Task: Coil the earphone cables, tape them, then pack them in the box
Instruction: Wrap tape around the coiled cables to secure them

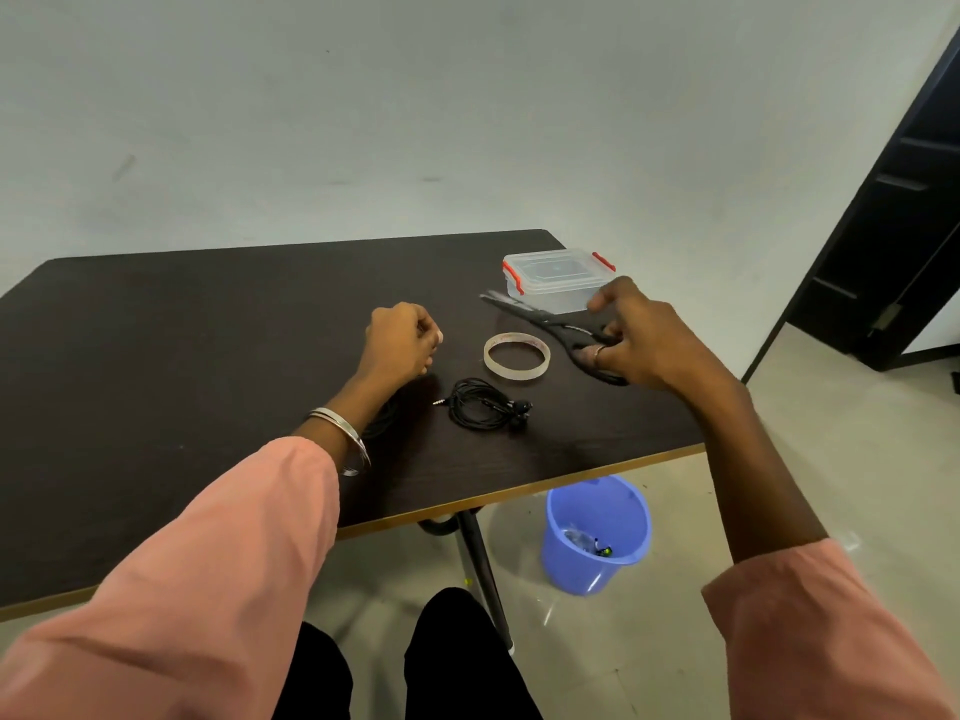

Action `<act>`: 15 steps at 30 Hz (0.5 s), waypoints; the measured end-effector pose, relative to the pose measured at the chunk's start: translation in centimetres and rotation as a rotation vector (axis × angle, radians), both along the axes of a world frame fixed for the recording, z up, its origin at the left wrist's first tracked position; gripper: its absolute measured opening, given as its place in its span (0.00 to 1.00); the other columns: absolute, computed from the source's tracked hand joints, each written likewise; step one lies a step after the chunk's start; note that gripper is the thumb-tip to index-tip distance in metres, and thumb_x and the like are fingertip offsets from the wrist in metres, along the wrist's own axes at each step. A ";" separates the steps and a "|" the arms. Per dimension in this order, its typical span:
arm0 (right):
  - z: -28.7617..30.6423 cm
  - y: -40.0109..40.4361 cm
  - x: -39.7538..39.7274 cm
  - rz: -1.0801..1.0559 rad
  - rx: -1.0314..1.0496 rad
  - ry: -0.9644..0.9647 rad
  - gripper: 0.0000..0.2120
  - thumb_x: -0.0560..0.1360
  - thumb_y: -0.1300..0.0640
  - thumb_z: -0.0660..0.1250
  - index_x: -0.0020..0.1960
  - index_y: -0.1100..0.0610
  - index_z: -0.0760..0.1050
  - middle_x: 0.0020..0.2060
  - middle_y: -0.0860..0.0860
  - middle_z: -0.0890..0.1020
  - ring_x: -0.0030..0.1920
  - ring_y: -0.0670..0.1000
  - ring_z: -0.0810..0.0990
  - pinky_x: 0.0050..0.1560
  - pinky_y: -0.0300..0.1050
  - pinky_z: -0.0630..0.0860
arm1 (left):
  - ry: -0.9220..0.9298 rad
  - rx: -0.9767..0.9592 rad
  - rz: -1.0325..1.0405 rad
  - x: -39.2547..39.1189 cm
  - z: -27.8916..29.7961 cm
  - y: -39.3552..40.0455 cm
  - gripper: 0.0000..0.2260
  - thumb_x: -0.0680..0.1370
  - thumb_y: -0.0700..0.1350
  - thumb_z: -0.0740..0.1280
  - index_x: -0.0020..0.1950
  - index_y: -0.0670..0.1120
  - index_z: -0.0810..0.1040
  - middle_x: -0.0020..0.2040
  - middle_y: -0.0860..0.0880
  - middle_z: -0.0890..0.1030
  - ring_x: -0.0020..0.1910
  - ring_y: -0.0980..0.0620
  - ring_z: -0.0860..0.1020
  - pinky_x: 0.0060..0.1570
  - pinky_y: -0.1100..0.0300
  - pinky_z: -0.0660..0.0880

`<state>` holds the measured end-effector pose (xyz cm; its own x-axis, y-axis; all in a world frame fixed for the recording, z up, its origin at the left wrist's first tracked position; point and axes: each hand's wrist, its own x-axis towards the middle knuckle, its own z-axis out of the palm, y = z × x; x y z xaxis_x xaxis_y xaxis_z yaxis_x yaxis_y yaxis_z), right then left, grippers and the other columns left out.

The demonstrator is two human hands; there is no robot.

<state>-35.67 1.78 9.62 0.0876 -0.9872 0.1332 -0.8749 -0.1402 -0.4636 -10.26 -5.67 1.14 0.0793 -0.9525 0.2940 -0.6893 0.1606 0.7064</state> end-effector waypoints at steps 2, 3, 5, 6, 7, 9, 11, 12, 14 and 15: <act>0.0 0.2 0.5 0.096 0.016 0.027 0.25 0.69 0.52 0.75 0.59 0.50 0.64 0.46 0.51 0.78 0.48 0.52 0.76 0.54 0.51 0.74 | -0.015 -0.034 -0.002 0.0 0.0 0.0 0.07 0.78 0.38 0.66 0.42 0.41 0.81 0.33 0.47 0.80 0.31 0.49 0.82 0.34 0.54 0.82; 0.0 0.3 0.8 0.126 0.023 0.045 0.26 0.68 0.52 0.76 0.58 0.49 0.64 0.42 0.48 0.78 0.47 0.51 0.76 0.53 0.50 0.71 | -0.028 -0.049 -0.002 0.0 0.1 0.0 0.06 0.78 0.38 0.66 0.42 0.41 0.81 0.32 0.48 0.80 0.31 0.49 0.82 0.34 0.53 0.82; 0.2 0.5 1.1 0.148 0.022 0.090 0.28 0.67 0.51 0.77 0.58 0.49 0.63 0.39 0.45 0.76 0.48 0.50 0.73 0.51 0.47 0.62 | -0.063 -0.072 -0.010 0.1 0.2 0.1 0.05 0.78 0.38 0.67 0.43 0.42 0.81 0.33 0.47 0.81 0.31 0.50 0.82 0.37 0.53 0.82; 0.4 0.6 1.2 0.145 0.018 0.119 0.30 0.65 0.49 0.78 0.58 0.48 0.63 0.41 0.47 0.76 0.50 0.52 0.72 0.50 0.47 0.59 | -0.084 -0.082 -0.017 0.2 0.3 0.1 0.05 0.77 0.39 0.68 0.44 0.42 0.81 0.33 0.48 0.81 0.31 0.51 0.81 0.39 0.53 0.82; 0.7 0.8 1.2 0.139 0.020 0.156 0.32 0.64 0.47 0.79 0.59 0.47 0.62 0.44 0.49 0.77 0.53 0.55 0.71 0.49 0.48 0.58 | -0.101 -0.090 -0.024 0.2 0.3 0.2 0.05 0.78 0.39 0.67 0.44 0.42 0.82 0.33 0.48 0.80 0.31 0.51 0.81 0.40 0.53 0.82; 1.4 1.3 1.3 0.132 0.019 0.261 0.37 0.61 0.44 0.79 0.60 0.49 0.61 0.48 0.53 0.77 0.54 0.55 0.70 0.52 0.52 0.59 | -0.115 -0.097 -0.027 0.3 0.5 0.2 0.05 0.78 0.38 0.67 0.43 0.41 0.82 0.33 0.50 0.80 0.31 0.52 0.81 0.41 0.52 0.82; 1.8 1.8 1.7 0.108 -0.009 0.398 0.39 0.59 0.41 0.79 0.61 0.52 0.61 0.49 0.54 0.78 0.54 0.55 0.72 0.59 0.58 0.58 | -0.116 -0.091 -0.024 0.4 0.6 0.1 0.05 0.77 0.38 0.67 0.44 0.41 0.82 0.34 0.50 0.80 0.31 0.52 0.81 0.41 0.52 0.82; 1.9 1.9 1.8 0.089 -0.036 0.468 0.40 0.59 0.40 0.79 0.60 0.54 0.61 0.50 0.55 0.78 0.55 0.57 0.73 0.60 0.60 0.58 | -0.121 -0.086 -0.023 0.4 0.6 0.1 0.05 0.77 0.38 0.67 0.44 0.41 0.82 0.35 0.49 0.80 0.31 0.51 0.82 0.41 0.52 0.82; 1.7 1.9 2.3 0.055 -0.083 0.594 0.40 0.60 0.39 0.77 0.60 0.57 0.61 0.53 0.57 0.78 0.57 0.60 0.74 0.61 0.64 0.59 | -0.127 -0.081 -0.026 0.5 0.6 0.2 0.04 0.77 0.39 0.68 0.45 0.41 0.82 0.35 0.48 0.81 0.32 0.52 0.82 0.41 0.53 0.83; 1.5 1.9 2.6 0.046 -0.099 0.640 0.39 0.61 0.39 0.77 0.60 0.58 0.62 0.54 0.59 0.78 0.58 0.60 0.73 0.61 0.65 0.59 | -0.128 -0.081 -0.025 0.5 0.6 0.2 0.04 0.77 0.39 0.68 0.45 0.41 0.83 0.36 0.48 0.81 0.32 0.52 0.82 0.41 0.53 0.83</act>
